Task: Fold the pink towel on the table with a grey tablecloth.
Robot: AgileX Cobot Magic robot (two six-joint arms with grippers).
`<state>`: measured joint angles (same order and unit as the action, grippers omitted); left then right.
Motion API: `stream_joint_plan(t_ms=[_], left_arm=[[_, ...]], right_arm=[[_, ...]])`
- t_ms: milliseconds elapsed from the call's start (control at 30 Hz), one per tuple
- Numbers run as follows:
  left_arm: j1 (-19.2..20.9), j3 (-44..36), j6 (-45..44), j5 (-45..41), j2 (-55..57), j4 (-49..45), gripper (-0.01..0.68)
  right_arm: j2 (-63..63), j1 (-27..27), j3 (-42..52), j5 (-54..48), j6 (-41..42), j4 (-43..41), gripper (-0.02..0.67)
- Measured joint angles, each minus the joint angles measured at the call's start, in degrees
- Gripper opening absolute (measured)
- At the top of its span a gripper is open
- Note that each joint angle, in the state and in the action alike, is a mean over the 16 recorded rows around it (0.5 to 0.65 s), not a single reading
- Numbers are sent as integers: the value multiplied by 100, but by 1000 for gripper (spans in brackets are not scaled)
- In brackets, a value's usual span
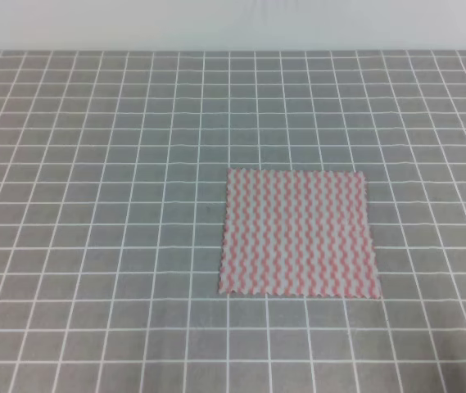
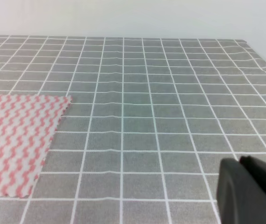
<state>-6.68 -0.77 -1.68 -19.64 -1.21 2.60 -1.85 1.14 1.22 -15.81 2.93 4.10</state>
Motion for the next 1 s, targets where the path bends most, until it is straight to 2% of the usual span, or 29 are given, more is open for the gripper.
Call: stream_joint_plan(t_ms=[1000], left_arm=[[0,46,-2,-44,33,2,-1]], right_arm=[[22,0,0,5,10,0,-16]])
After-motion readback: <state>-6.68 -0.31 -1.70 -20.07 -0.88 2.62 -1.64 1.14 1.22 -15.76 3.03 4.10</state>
